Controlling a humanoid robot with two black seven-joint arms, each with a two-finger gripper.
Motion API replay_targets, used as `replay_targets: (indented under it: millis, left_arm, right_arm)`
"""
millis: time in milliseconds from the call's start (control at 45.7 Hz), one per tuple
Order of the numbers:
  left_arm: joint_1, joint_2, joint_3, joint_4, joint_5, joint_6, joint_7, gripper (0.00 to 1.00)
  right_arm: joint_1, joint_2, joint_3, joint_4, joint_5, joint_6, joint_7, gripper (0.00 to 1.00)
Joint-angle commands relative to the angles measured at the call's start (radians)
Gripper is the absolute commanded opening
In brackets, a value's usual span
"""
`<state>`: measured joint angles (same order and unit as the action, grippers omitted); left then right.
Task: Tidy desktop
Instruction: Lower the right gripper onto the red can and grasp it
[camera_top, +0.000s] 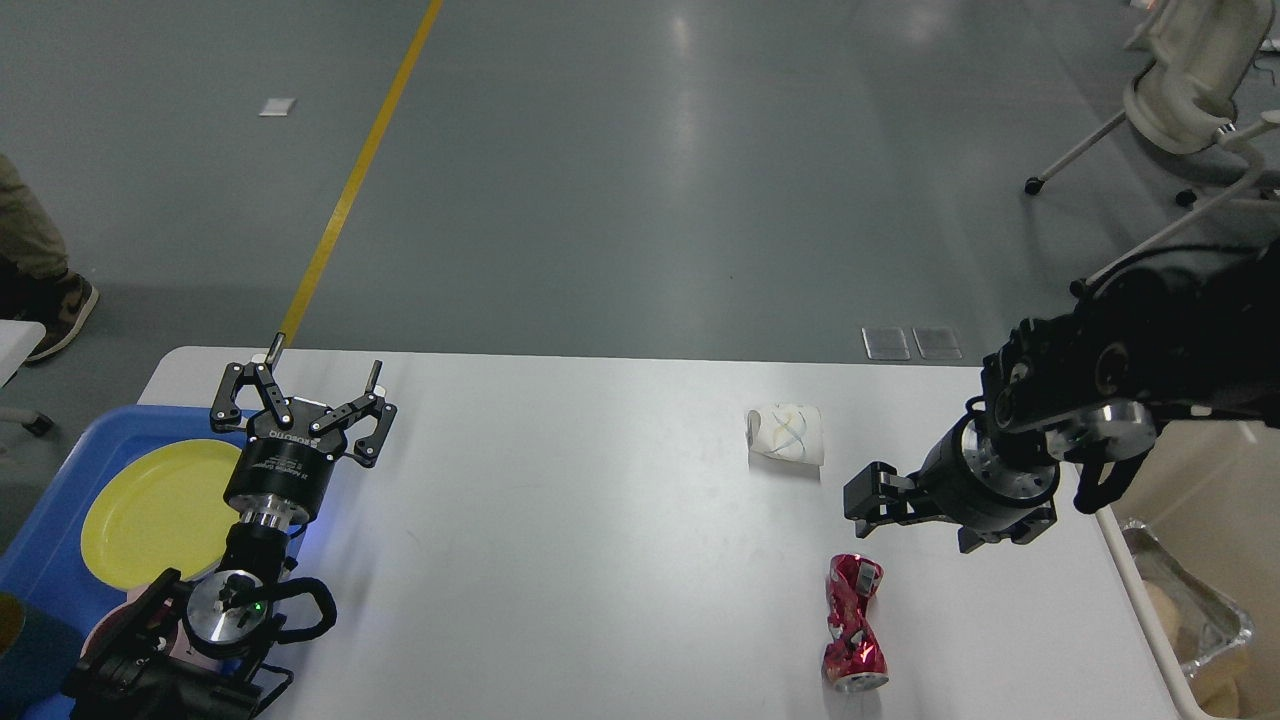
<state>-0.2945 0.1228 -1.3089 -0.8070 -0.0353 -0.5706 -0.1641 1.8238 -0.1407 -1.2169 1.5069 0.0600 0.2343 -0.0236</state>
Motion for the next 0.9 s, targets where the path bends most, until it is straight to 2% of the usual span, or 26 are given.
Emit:
replay_targets:
  millis: [0, 263, 350, 701, 766, 876]
  left_arm:
    - [0.0, 0.0, -0.001, 0.0, 0.0, 0.0, 0.0, 0.96]
    - [0.0, 0.0, -0.001, 0.0, 0.0, 0.0, 0.0, 0.96]
    - [0.0, 0.0, -0.001, 0.0, 0.0, 0.0, 0.0, 0.96]
    - [0.0, 0.0, -0.001, 0.0, 0.0, 0.0, 0.0, 0.96]
    - [0.0, 0.0, -0.001, 0.0, 0.0, 0.0, 0.0, 0.96]
    - [0.0, 0.0, 0.0, 0.0, 0.0, 0.0, 0.0, 0.96]
  right_arm:
    - [-0.15, 0.052, 0.005, -0.111, 0.003, -0.053, -0.001, 0.99]
    - [-0.366, 0.144, 0.007, -0.287, 0.018, -0.096, -0.002, 0.98]
    - [-0.422, 0.15, 0.011, -0.333, 0.018, -0.128, -0.018, 0.98]
    - [-0.475, 0.151, 0.034, -0.382, 0.02, -0.168, -0.025, 0.93]
    - [-0.477, 0.151, 0.046, -0.389, 0.023, -0.167, -0.025, 0.86]
    - [-0.475, 0.151, 0.056, -0.396, 0.073, -0.168, -0.025, 0.81]
